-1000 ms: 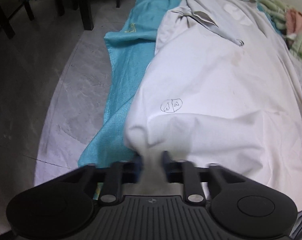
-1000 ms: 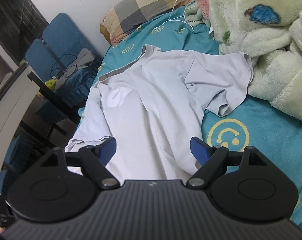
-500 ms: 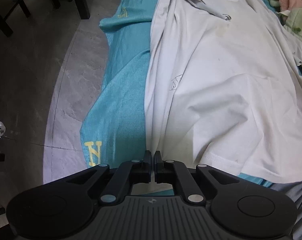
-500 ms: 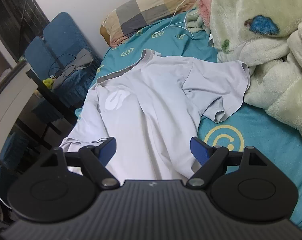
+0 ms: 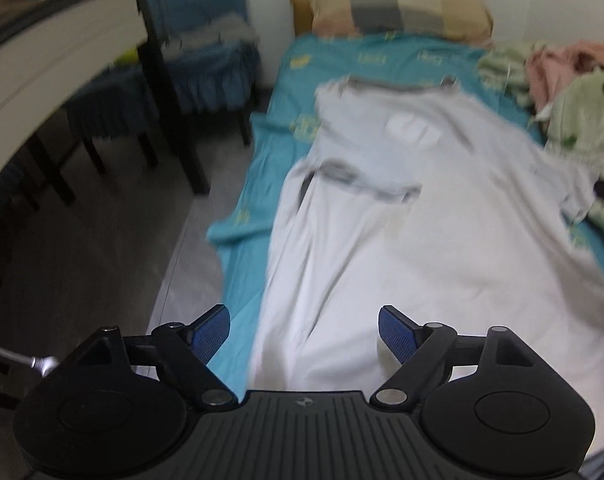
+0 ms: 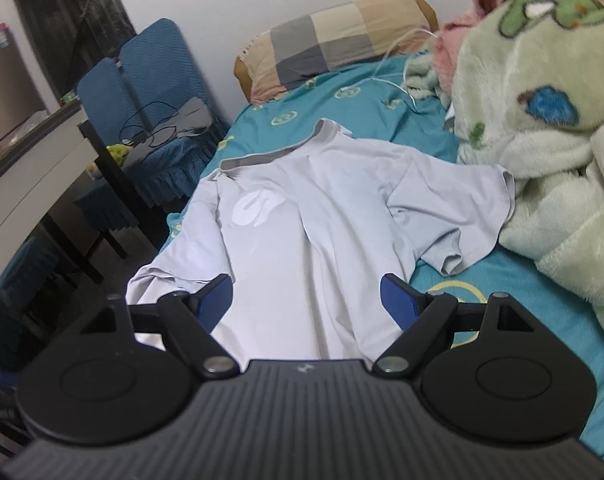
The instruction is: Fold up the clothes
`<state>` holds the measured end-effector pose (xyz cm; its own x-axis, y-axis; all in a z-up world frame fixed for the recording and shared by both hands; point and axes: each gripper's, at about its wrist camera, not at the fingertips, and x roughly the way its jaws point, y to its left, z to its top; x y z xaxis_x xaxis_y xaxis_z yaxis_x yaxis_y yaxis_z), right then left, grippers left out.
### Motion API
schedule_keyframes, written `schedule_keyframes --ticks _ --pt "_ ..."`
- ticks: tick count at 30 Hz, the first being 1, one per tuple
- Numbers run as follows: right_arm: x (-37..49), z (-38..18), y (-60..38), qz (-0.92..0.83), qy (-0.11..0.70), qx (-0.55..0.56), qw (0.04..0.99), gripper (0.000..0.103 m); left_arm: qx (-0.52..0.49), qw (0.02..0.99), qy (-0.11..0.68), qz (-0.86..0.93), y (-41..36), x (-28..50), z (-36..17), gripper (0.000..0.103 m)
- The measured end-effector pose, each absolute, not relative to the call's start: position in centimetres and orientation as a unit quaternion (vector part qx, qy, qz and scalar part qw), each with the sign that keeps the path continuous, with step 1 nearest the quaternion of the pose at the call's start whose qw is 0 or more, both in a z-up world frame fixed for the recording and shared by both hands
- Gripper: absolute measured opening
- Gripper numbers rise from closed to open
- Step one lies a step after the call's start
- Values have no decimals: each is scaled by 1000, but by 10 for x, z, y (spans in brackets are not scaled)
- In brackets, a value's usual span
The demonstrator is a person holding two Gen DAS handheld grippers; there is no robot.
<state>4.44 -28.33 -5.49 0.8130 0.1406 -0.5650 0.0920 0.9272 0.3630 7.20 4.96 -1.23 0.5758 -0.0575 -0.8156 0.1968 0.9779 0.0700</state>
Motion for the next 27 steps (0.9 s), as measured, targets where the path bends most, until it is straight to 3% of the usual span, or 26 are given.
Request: schedule_keyframes --ticks 12,16,27 --pt "33 -48 -270 76 250 189 946 80 29 941 315 -123 -27 95 -29 84" --pt "60 -50 -249 98 273 175 941 74 12 941 316 -117 4 106 -36 84" --pt "224 -86 -143 201 294 119 927 74 -34 942 318 -99 90 135 -54 82"
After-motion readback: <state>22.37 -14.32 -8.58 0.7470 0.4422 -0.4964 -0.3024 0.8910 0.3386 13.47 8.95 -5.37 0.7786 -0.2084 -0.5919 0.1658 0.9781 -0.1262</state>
